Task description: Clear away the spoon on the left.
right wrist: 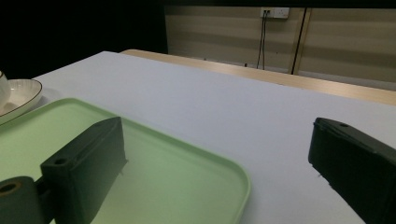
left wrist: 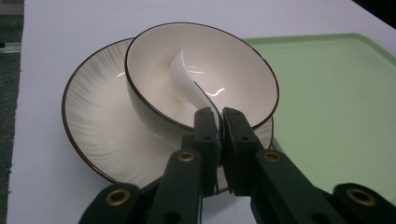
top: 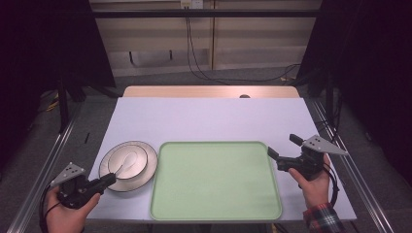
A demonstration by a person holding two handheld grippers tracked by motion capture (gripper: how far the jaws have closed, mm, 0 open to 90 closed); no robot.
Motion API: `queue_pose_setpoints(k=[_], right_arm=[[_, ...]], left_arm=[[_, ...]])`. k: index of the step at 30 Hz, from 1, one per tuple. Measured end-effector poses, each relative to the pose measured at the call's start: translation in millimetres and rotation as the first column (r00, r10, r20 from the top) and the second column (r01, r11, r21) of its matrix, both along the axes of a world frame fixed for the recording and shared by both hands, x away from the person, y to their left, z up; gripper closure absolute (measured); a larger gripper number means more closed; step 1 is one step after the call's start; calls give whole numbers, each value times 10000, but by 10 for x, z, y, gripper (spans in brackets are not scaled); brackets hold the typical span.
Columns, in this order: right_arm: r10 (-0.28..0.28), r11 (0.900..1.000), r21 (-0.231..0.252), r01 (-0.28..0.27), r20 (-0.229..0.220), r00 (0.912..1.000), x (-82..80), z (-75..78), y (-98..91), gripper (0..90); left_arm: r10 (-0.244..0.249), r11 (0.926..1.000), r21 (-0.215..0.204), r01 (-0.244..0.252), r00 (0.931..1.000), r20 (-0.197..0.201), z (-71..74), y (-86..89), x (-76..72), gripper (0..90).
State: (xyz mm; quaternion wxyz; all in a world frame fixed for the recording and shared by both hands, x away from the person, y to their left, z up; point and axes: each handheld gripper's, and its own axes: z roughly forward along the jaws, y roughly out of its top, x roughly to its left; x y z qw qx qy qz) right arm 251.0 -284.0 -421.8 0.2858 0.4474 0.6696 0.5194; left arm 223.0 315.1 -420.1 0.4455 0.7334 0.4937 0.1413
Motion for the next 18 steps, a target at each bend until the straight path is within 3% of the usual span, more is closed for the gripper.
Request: queue_pose_setpoints(k=[6, 18], right_arm=[[3, 10000, 29, -3, -10, 10000, -4, 2, 0, 37], [-165, 9999, 10, 165, 44, 9999, -65, 15, -50, 34]], left_arm=[[-5, 9996, -292, 7, 10000, 67, -3, -5, 21, 851], [203, 9975, -688, -161, 9979, 611, 95, -3, 135, 853]])
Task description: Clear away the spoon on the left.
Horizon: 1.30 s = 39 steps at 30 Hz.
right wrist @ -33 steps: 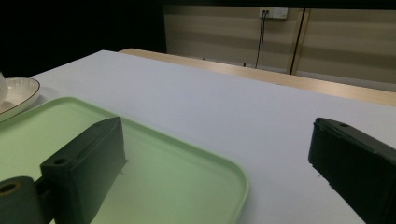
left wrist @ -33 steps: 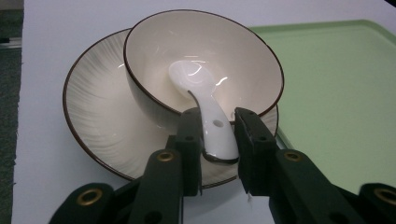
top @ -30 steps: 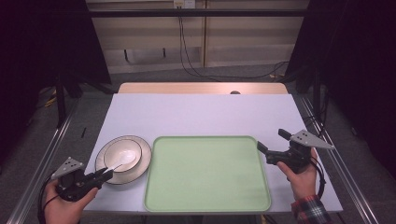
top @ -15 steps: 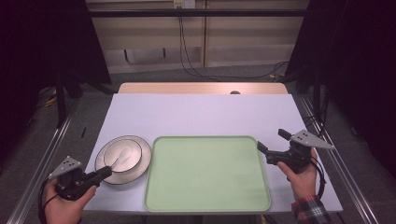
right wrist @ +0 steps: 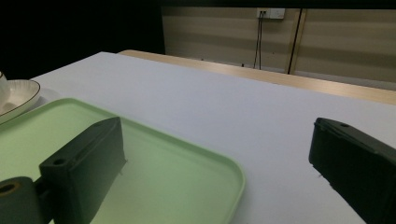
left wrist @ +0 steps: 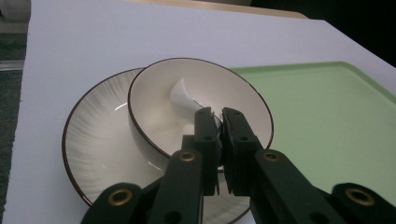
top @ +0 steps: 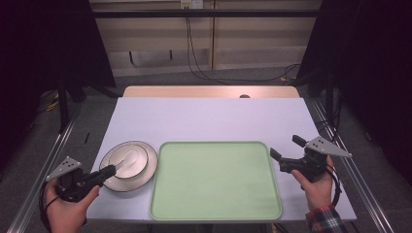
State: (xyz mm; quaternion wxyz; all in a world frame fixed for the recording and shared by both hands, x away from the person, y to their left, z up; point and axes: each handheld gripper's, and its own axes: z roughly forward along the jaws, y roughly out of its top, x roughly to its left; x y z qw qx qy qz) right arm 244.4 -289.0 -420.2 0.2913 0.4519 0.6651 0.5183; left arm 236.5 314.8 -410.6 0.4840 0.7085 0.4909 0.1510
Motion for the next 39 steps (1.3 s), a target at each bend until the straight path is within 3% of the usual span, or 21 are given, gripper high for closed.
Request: queue_pose_setpoints(k=[10, 20, 22, 23, 39], right_arm=[[-38, 10000, -18, 38, -2, 10000, -44, -13, -27, 29], [-16, 10000, 44, 16, -55, 10000, -62, -16, -36, 29], [48, 10000, 10, -48, -74, 10000, -61, -20, -37, 29], [50, 10000, 25, -50, -75, 10000, -61, -20, -35, 29], [-44, 9999, 114, 44, -48, 10000, -68, -24, -61, 29]], left_arm=[[135, 9996, -261, -129, 9996, 265, 50, -60, 150, 852], [477, 9959, -798, -418, 9962, 727, 159, -161, 367, 852], [394, 9970, -700, -339, 9961, 789, 170, -168, 395, 852], [546, 9948, -902, -468, 9948, 862, 166, -191, 412, 852], [833, 9869, -1496, -599, 9843, 1554, 41, -352, 576, 848]])
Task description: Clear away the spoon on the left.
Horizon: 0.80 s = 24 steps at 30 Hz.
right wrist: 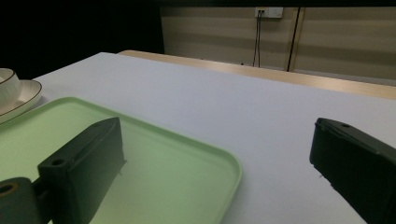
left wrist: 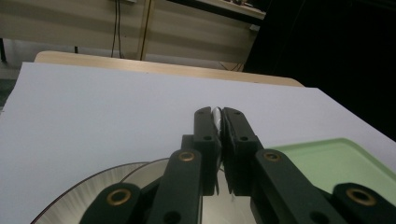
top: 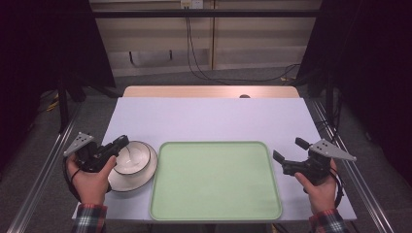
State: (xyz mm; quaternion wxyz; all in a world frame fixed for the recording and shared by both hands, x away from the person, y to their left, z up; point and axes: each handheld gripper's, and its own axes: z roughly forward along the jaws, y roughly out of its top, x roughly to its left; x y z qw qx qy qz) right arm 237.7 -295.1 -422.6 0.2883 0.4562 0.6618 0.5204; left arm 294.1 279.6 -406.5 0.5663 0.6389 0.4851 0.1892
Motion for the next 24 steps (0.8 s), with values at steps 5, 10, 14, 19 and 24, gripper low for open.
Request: queue_pose_setpoints(k=[5, 10, 14, 19, 24], right_arm=[[-41, 10000, 35, 41, 12, 10000, -5, 0, -9, 29], [-57, 9999, 115, 56, 22, 10000, -5, -1, -14, 29], [-43, 9999, 123, 43, 13, 10000, -7, -1, -11, 29], [-8, 10000, 20, 8, 30, 10000, -4, -5, -5, 29], [-5, 10000, 52, 5, -6, 10000, -13, -1, -11, 29]], left_arm=[[-5, 9998, -207, 7, 10000, 69, -67, -35, 32, 840], [15, 9997, -242, -14, 10000, 39, -130, -61, 42, 839], [-15, 9998, -173, 16, 10000, 44, -147, -72, 46, 847], [-43, 9998, -175, 42, 10000, -60, -123, -77, 41, 854], [-67, 9997, -214, 67, 10000, -27, -70, -79, 38, 854]])
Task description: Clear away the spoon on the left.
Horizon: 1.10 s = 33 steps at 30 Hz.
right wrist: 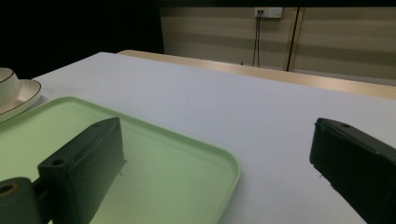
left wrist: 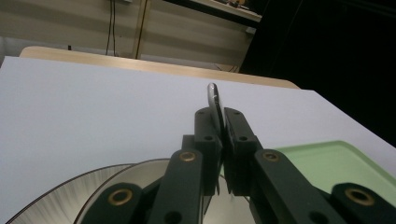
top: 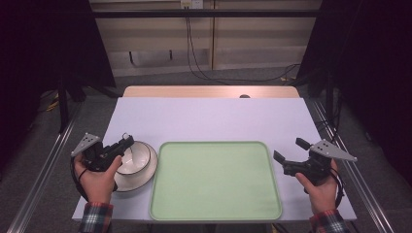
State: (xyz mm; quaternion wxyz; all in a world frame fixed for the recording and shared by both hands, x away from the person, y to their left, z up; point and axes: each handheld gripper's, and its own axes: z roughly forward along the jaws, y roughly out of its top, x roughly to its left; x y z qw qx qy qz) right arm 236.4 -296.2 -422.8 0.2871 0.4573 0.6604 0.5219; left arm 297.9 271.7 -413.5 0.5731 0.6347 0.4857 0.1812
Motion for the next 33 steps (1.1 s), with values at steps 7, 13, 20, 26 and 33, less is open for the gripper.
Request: queue_pose_setpoints(k=[7, 13, 20, 26, 33], right_arm=[[3, 10000, -44, -2, 55, 10000, -3, 2, -4, 29], [53, 10000, -50, -53, 29, 10000, -8, 3, -2, 29], [57, 9999, -117, -56, 89, 9999, -11, 7, -11, 29], [62, 9999, -141, -60, 102, 9999, -18, 5, -10, 29], [4, 9999, -136, -2, 153, 9999, -26, 1, -17, 29]], left_arm=[[-243, 9997, -98, 244, 9996, 154, 118, 14, 7, 854], [-502, 9986, -175, 506, 9984, 252, 257, 30, 7, 854], [-725, 9969, -273, 738, 9963, 464, 376, -7, 4, 854], [-1139, 9933, -144, 1148, 9921, 530, 473, -44, -3, 855], [-1472, 9882, -328, 1495, 9870, 652, 578, -108, -39, 854]])
